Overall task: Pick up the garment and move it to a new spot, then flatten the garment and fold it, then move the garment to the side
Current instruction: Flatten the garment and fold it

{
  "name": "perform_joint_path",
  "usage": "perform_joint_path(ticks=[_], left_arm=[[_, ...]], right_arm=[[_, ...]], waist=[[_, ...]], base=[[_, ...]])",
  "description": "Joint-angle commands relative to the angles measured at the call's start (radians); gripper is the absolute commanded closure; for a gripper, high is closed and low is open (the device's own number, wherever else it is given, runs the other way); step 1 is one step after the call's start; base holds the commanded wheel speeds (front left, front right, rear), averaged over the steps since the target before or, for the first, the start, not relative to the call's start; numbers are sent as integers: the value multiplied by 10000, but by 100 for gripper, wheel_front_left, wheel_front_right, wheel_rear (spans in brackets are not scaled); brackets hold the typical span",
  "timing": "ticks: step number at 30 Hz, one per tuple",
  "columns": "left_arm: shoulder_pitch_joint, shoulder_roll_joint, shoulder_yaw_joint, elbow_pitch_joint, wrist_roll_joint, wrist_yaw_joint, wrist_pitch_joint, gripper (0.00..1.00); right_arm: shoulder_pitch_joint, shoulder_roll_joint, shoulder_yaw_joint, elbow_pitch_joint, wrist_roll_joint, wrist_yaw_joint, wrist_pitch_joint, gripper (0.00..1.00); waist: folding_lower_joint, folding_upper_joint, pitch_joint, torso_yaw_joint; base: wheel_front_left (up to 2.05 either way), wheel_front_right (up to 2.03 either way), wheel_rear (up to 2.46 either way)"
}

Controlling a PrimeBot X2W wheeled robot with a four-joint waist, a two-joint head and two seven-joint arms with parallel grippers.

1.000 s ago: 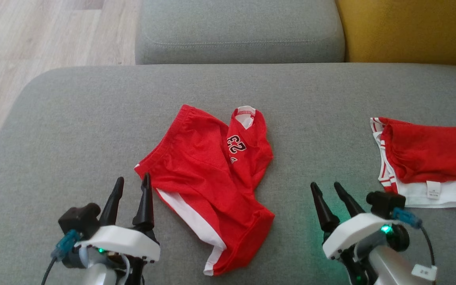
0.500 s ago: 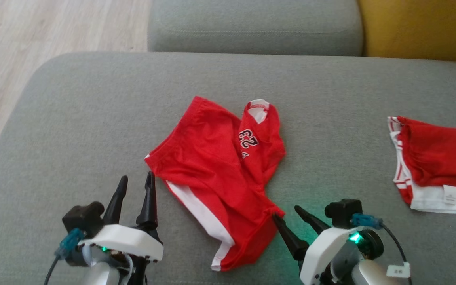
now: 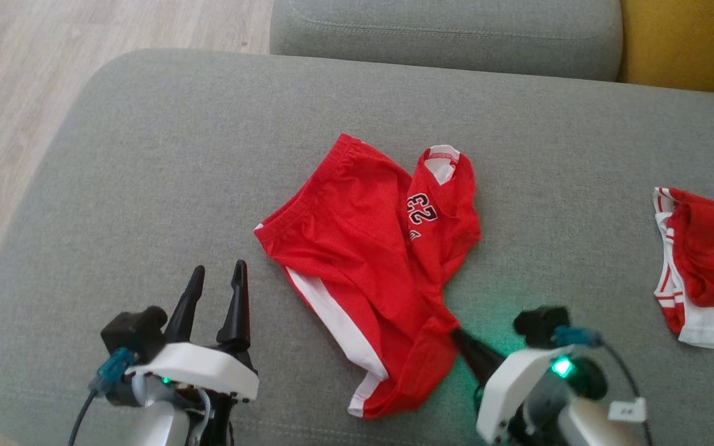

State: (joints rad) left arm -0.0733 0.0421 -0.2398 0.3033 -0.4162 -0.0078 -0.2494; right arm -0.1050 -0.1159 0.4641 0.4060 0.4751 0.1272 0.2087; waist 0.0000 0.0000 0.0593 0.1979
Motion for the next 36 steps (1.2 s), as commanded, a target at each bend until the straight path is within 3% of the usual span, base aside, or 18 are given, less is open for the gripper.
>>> perform_joint_path(ticks=[1, 11, 18, 28, 29, 30, 36], left_arm=[[-492, 81, 386, -267, 9, -22, -124, 0], [-487, 81, 393, -272, 1, 19, -124, 0], [-267, 81, 449, -315, 4, 43, -124, 0], [134, 81, 385, -476, -9, 69, -124, 0], [158, 81, 364, -475, -7, 71, -124, 0], [182, 81, 347, -477, -9, 77, -124, 0], [302, 81, 196, -355, 139, 83, -124, 0]], right_arm=[[-573, -128, -139, -245, -138, 35, -273, 100], [-721, -310, -786, -395, -402, 35, -534, 100], [-608, -119, -2180, -1146, -1023, 35, -1766, 100], [634, 424, -3898, -2609, -3748, 35, -3193, 100], [793, 504, -4102, -2654, -3834, 35, -3257, 75], [943, 564, -4276, -2678, -3886, 35, -3298, 0], [1466, 651, -4345, -2654, -3976, 35, -3448, 0]], waist=[[0, 0, 0, 18], [0, 0, -114, -89], [0, 0, -526, -328], [0, 0, -939, -968], [0, 0, -964, -1025], [0, 0, -982, -1083], [0, 0, -1040, -1333]], base=[[0, 0, 0], [0, 0, 0], [0, 0, 0], [0, 0, 0], [0, 0, 0], [0, 0, 0], [0, 0, 0]])
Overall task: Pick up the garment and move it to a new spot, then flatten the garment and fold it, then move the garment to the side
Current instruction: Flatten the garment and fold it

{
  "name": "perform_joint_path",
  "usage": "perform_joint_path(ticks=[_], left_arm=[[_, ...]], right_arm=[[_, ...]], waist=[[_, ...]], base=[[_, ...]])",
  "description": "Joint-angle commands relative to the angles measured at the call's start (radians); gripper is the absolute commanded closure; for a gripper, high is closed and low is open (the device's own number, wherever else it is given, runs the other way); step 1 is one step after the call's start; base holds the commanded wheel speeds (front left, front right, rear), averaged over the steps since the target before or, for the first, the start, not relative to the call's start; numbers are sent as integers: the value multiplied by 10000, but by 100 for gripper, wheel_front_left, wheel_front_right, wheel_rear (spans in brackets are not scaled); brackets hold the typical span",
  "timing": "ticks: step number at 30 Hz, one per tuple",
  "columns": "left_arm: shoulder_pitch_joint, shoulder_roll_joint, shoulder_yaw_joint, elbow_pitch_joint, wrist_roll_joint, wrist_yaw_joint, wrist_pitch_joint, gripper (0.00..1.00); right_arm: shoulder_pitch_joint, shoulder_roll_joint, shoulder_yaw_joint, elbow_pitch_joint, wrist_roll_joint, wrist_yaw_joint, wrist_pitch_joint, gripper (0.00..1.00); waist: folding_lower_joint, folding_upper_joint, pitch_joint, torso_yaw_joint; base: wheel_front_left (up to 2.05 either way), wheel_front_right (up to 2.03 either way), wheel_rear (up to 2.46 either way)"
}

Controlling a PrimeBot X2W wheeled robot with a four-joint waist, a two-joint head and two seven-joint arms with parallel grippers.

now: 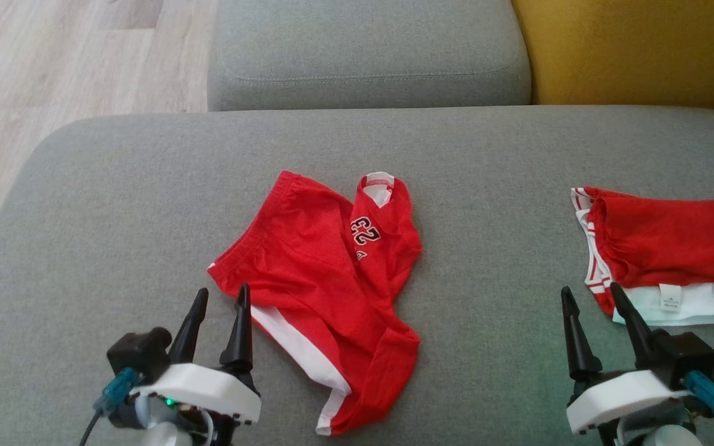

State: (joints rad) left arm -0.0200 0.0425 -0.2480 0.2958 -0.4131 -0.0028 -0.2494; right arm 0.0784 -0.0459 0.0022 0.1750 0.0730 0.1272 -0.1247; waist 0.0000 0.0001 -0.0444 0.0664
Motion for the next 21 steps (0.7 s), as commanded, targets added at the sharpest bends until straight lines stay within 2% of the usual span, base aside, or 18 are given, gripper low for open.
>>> perform_joint_path(ticks=[1, 5, 9, 10, 15, 21], left_arm=[[-227, 77, 271, -272, 107, 37, -124, 0], [-290, 77, 196, -247, 90, 22, -124, 0], [-368, 77, 152, -228, 83, -2, -124, 0], [-368, 77, 152, -228, 83, -2, -124, 0], [-503, 77, 96, -168, 70, -28, -124, 0], [-739, 77, 31, -78, 28, -82, -124, 0]], right_arm=[[-359, -48, 288, -327, 89, 35, -119, 0], [-461, -46, 445, -308, 198, 35, -37, 0], [-583, -45, 1592, -201, 797, 35, 527, 0], [-583, -45, 1592, -201, 797, 35, 527, 0], [-885, -44, 2869, 201, 2017, 35, 1700, 0], [-1469, -119, 3488, 987, 3236, 35, 3019, 0]], waist=[[0, -1, 1, -34], [0, -1, 61, 32], [0, -1, 195, 247], [0, -1, 195, 247], [0, -1, 507, 635], [0, -1, 916, 1154]], base=[[0, 0, 0], [0, 0, 0], [0, 0, 0], [0, 0, 0], [0, 0, 0], [0, 0, 0]])
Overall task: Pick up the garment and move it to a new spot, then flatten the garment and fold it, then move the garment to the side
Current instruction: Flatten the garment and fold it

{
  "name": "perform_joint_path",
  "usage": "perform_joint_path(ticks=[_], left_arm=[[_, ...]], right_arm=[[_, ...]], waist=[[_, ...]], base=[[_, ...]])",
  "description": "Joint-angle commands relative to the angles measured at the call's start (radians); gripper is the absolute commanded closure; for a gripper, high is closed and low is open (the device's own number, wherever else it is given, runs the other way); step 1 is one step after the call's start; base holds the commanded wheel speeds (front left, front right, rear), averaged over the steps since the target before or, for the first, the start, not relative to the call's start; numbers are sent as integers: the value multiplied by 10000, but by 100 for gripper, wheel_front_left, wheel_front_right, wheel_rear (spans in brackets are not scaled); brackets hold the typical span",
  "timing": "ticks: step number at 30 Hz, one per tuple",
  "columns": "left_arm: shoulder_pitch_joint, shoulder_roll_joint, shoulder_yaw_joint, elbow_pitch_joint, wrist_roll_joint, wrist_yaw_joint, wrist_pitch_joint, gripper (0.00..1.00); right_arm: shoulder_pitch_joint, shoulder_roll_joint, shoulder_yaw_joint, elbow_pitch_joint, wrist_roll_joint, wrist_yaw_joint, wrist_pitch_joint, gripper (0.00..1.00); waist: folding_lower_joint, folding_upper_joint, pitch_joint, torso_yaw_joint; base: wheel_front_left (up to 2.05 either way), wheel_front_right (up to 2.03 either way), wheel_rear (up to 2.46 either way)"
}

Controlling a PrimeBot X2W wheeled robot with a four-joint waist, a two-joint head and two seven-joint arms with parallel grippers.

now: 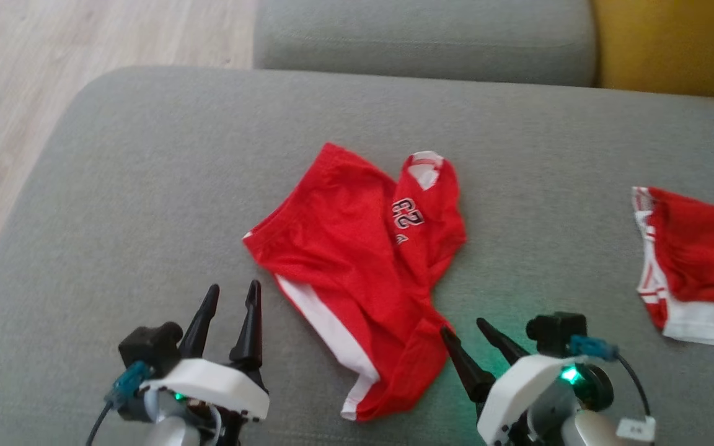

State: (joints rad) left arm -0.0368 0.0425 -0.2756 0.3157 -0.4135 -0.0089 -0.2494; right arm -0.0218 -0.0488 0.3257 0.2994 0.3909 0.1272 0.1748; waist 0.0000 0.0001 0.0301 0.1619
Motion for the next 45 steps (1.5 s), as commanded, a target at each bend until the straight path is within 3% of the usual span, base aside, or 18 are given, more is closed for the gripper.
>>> perform_joint_path(ticks=[1, 10, 11, 12, 13, 23, 33, 39, 40, 41, 45], left_arm=[[-610, 77, 296, -262, 22, -29, -124, 0], [-833, 77, 251, -194, -19, -46, -124, 0], [-842, 77, 258, -194, -18, -48, -124, 0], [-848, 77, 263, -194, -16, -49, -124, 0], [-855, 77, 269, -195, -15, -47, -124, 0], [-902, 77, 299, -207, -33, 18, -124, 0], [-861, 77, 280, -260, -67, 29, -124, 0], [-908, 77, 183, -277, -135, 42, -124, 0], [-918, 77, 169, -285, -148, 49, -124, 0], [-929, 77, 155, -292, -159, 57, -124, 0], [-949, 77, 130, -306, -200, 93, -124, 0]], right_arm=[[-559, -125, 312, -115, 164, 35, 155, 0], [-1260, -478, 893, 1072, 416, 35, 799, 0], [-1317, -496, 934, 1170, 449, 35, 839, 35], [-1386, -538, 952, 1260, 425, 35, 830, 94], [-1455, -591, 993, 1328, 384, 35, 795, 100], [-2154, -1585, 583, 1547, -113, 35, 426, 100], [-3143, -3490, 676, 1315, -95, 35, 808, 100], [-3933, -3856, 788, 2031, -20, 35, 824, 99], [-4088, -3856, 779, 2250, -49, 35, 769, 36], [-4231, -3853, 742, 2505, -126, 35, 714, 0], [-4623, -3623, 483, 3304, -387, 35, 265, 0]], waist=[[0, -1, 222, 285], [0, -1, 494, 815], [0, -1, 509, 837], [0, -1, 522, 855], [0, -1, 534, 869], [0, -1, 435, 705], [0, -1, 313, 421], [0, -1, 351, 367], [0, -1, 370, 357], [0, -1, 390, 350], [0, -1, 427, 283]], base=[[0, 0, 0], [0, 0, 0], [0, 0, 0], [0, 0, 0], [0, 0, 0], [0, 0, 0], [0, 0, 0], [0, 0, 0], [0, 0, 0], [0, 0, 0], [0, 0, 0]])
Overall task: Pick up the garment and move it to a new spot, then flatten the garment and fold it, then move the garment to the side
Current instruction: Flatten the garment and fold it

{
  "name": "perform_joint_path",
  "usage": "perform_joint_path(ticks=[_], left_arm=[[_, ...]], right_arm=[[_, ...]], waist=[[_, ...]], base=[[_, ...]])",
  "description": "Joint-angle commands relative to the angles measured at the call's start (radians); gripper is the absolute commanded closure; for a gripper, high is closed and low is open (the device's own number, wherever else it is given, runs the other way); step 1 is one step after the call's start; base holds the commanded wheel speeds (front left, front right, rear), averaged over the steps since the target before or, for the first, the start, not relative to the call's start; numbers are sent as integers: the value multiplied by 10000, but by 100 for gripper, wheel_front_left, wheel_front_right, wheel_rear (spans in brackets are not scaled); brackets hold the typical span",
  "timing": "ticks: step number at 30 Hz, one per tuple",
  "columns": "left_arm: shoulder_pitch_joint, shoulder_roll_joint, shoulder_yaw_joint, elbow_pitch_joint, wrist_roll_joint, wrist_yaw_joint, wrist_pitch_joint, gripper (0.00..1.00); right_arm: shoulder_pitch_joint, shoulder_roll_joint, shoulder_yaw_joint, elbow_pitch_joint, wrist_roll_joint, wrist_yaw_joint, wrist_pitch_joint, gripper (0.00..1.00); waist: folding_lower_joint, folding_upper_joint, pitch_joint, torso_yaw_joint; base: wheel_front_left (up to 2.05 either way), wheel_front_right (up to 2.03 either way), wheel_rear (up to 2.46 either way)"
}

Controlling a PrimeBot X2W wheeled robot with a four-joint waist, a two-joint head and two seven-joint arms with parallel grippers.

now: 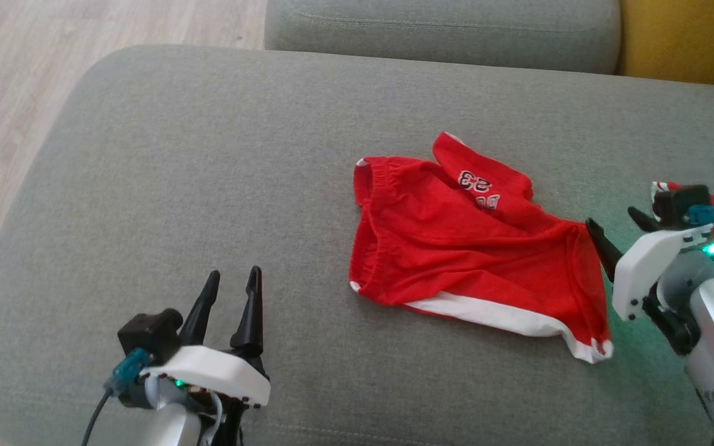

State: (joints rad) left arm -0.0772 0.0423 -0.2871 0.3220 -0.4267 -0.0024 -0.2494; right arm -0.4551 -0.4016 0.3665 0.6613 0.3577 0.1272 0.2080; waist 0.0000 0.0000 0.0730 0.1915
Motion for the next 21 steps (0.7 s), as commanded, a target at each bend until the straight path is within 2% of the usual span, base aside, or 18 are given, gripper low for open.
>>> perform_joint_path(ticks=[1, 6, 10, 19, 21], left_arm=[[-532, 79, 269, -382, -75, 41, -124, 0], [-383, 79, 411, -439, -34, 47, -124, 0], [-272, 79, 513, -525, 18, 31, -124, 0], [-57, 79, 550, -780, 61, 19, -124, 0], [-18, 79, 525, -816, 59, 25, -124, 0]], right_arm=[[-338, -4, -37, -200, -106, 35, -246, 0], [-191, 490, -751, -156, -132, 35, -1270, 0], [234, 828, -1435, -733, -135, 35, -2002, 0], [2156, 1935, -2834, -3298, -3, 35, -2775, 0], [2982, 2420, -3074, -4146, -128, 35, -2837, 0]], waist=[[0, 0, -8, -65], [0, 0, -215, -463], [0, 0, -422, -906], [0, 0, -659, -1841], [0, 0, -697, -2027]], base=[[0, 0, 0], [0, 0, 0], [0, 0, 0], [0, 0, 0], [0, 0, 0]])
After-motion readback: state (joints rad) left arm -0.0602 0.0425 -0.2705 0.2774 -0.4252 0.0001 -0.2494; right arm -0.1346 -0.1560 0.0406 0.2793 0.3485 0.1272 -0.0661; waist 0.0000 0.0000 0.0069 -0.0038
